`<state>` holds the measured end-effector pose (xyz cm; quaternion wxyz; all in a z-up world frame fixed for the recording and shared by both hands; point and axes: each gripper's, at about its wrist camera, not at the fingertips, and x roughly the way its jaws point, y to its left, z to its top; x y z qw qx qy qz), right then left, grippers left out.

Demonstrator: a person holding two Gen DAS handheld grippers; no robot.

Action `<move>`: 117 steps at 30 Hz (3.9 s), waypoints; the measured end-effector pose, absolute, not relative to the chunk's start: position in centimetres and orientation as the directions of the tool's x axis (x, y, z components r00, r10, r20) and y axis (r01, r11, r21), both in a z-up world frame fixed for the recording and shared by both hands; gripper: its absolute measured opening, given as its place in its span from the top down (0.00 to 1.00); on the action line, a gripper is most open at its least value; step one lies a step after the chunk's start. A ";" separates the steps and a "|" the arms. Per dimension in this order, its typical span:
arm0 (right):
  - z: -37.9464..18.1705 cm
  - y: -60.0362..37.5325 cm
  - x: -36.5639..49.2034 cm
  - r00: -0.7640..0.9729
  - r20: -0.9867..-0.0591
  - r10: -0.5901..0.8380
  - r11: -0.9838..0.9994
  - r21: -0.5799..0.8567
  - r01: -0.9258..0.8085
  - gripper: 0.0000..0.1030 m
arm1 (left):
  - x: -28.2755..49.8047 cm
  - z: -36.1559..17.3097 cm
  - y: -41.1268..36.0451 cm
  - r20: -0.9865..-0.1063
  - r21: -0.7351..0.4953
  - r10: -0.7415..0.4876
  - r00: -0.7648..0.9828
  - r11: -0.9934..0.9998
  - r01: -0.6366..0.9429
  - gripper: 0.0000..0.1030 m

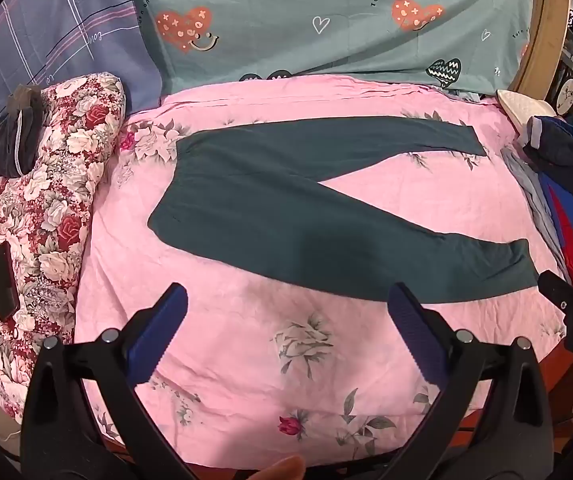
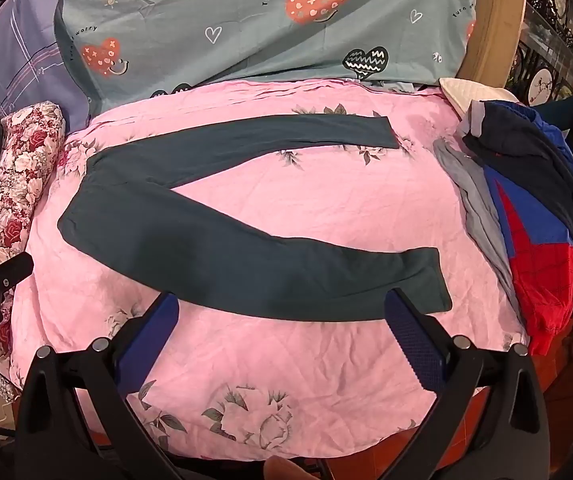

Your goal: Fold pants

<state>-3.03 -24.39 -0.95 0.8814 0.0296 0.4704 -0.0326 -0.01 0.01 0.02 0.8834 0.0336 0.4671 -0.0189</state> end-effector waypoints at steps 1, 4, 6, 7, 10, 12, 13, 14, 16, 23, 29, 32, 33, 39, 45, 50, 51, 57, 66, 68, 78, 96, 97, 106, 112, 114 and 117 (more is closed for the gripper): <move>-1.0 -24.4 -3.0 0.556 -0.831 -0.029 0.996 0.022 0.085 0.01 | 0.0 0.0 0.0 -0.826 0.041 -0.003 0.563 0.997 0.065 0.02; -0.9 -24.4 -3.0 0.555 -0.832 -0.027 0.996 0.025 0.085 0.01 | 0.0 0.0 0.0 -0.826 0.042 -0.003 0.563 0.997 0.065 0.02; -1.0 -24.4 -3.1 0.555 -0.832 -0.026 0.996 0.026 0.085 0.01 | 0.0 0.0 0.0 -0.826 0.041 -0.003 0.564 0.997 0.066 0.02; -1.0 -24.4 -3.1 0.554 -0.832 -0.025 0.996 0.027 0.085 0.01 | 0.0 0.0 0.0 -0.826 0.041 -0.003 0.564 0.997 0.067 0.02; -1.0 -24.4 -3.0 0.554 -0.832 -0.025 0.996 0.026 0.084 0.01 | 0.0 -0.1 0.0 -0.826 0.042 -0.002 0.564 0.997 0.066 0.02; -1.0 -24.3 -3.0 0.553 -0.833 -0.026 0.996 0.024 0.083 0.01 | 0.1 0.2 0.2 -0.826 0.042 -0.004 0.564 0.997 0.068 0.02; -1.0 -24.2 -2.9 0.553 -0.833 -0.027 0.996 0.023 0.083 0.01 | 0.2 0.2 0.3 -0.826 0.042 -0.005 0.563 0.997 0.069 0.02; -1.1 -24.3 -3.0 0.554 -0.832 -0.023 0.996 0.027 0.083 0.01 | 0.1 0.3 0.1 -0.826 0.045 -0.001 0.564 0.997 0.068 0.02; -1.2 -24.2 -3.0 0.554 -0.832 -0.024 0.997 0.024 0.080 0.01 | 0.1 0.1 0.3 -0.826 0.046 0.000 0.564 0.997 0.067 0.02; -1.1 -24.0 -2.9 0.552 -0.834 -0.024 0.997 0.023 0.079 0.01 | 0.0 0.1 0.1 -0.828 0.050 0.003 0.561 0.996 0.068 0.02; -1.0 -24.1 -2.8 0.550 -0.835 -0.023 0.997 0.024 0.079 0.01 | 0.0 0.1 0.3 -0.827 0.049 0.002 0.562 0.996 0.070 0.02; -0.9 -24.2 -2.8 0.550 -0.835 -0.024 0.997 0.023 0.078 0.01 | 0.1 0.0 0.3 -0.829 0.050 0.003 0.560 0.996 0.069 0.02; -0.9 -24.2 -2.7 0.551 -0.834 -0.024 0.997 0.023 0.079 0.01 | 0.1 -0.1 0.2 -0.829 0.050 0.003 0.559 0.996 0.070 0.02; -1.4 -23.8 -2.8 0.546 -0.838 -0.023 0.997 0.020 0.073 0.01 | 0.1 -0.2 0.3 -0.830 0.052 0.005 0.558 0.996 0.068 0.02; -1.4 -23.8 -2.8 0.546 -0.837 -0.021 0.997 0.021 0.071 0.01 | 0.1 -0.2 0.3 -0.830 0.051 0.005 0.558 0.996 0.067 0.02; -1.4 -23.9 -2.8 0.547 -0.837 -0.023 0.997 0.019 0.071 0.01 | 0.1 -0.2 0.3 -0.830 0.051 0.004 0.558 0.996 0.069 0.02; -1.3 -23.9 -2.8 0.546 -0.837 -0.022 0.997 0.020 0.071 0.01 | 0.1 -0.2 0.3 -0.830 0.051 0.004 0.558 0.996 0.069 0.02; -1.3 -23.9 -2.8 0.547 -0.837 -0.022 0.997 0.019 0.070 0.01 | 0.1 -0.2 0.3 -0.829 0.052 0.005 0.560 0.996 0.068 0.02; -1.3 -23.9 -2.8 0.545 -0.838 -0.022 0.997 0.020 0.071 0.01 | 0.1 -0.2 0.4 -0.829 0.053 0.005 0.559 0.996 0.069 0.02; -1.3 -23.9 -2.8 0.545 -0.838 -0.023 0.997 0.019 0.071 0.01 | 0.1 -0.2 0.3 -0.829 0.053 0.006 0.559 0.996 0.068 0.02; -1.3 -23.9 -2.8 0.545 -0.838 -0.021 0.997 0.021 0.070 0.01 | 0.1 -0.2 0.4 -0.828 0.053 0.006 0.560 0.996 0.068 0.02; -1.6 -23.8 -1.2 0.537 -0.844 -0.001 1.000 0.014 0.025 0.01 | 0.7 -0.5 0.9 -0.834 0.051 0.020 0.551 0.998 0.040 0.02; -1.6 -23.8 -0.9 0.534 -0.845 0.003 1.000 0.012 0.015 0.01 | 0.9 -0.7 0.9 -0.837 0.053 0.026 0.547 0.998 0.032 0.02; -4.1 -23.9 2.7 0.464 -0.884 0.061 0.993 0.007 -0.117 0.01 | 2.7 -4.2 3.9 -0.876 0.033 0.094 0.473 0.990 -0.135 0.02; -5.5 -22.1 7.7 0.426 -0.896 0.121 0.975 0.026 -0.223 0.01 | 5.6 -4.6 8.4 -0.882 0.075 0.126 0.453 0.989 -0.129 0.02; -5.0 -21.1 9.9 0.446 -0.882 0.153 0.960 0.025 -0.279 0.01 | 8.4 -4.3 10.9 -0.873 0.090 0.126 0.471 0.991 -0.099 0.02; -4.8 -19.1 14.0 0.468 -0.865 0.179 0.932 -0.003 -0.362 0.02 | 14.1 -4.6 14.8 -0.873 0.066 0.071 0.483 0.997 -0.028 0.02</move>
